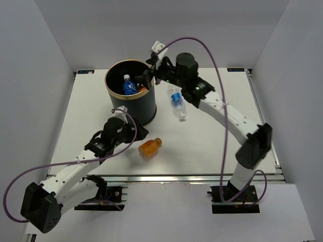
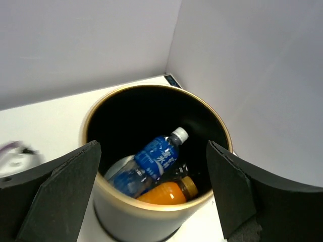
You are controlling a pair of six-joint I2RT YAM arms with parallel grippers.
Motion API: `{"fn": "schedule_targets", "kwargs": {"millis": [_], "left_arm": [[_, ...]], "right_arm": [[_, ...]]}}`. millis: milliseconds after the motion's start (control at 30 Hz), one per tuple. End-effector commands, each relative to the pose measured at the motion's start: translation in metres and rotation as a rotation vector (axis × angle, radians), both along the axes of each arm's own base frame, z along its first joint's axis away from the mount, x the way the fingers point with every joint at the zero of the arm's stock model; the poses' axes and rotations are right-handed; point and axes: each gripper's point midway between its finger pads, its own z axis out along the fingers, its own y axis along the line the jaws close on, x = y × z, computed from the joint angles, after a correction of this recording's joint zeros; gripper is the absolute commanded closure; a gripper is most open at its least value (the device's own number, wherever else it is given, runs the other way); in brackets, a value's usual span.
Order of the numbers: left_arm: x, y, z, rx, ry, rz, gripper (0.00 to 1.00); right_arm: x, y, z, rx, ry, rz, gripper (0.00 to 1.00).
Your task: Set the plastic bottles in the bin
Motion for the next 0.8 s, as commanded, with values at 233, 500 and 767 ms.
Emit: {"fn": "schedule_targets", "kwargs": {"millis": [233,500,767], "left_arm": [[-0.022,-0.045,-0.029,0.055,0.020,-0.306,0.02],[-0.033,-0.042,-0.075,0.315,0.096,-0.264,0.02],[-0.028,-0.055,-0.094,0.389,0.144,-0.263,0.20]], "right_arm": [[-0.072,-0.088,-0.002,-0.005,-0.042,-0.059,0.11],[-0.072,-0.132,-0.006,0.016,-0.096,-0.229,0.11],[-0.077,-0.175,-0.023,0.102,-0.064,-0.403,0.11]]}}
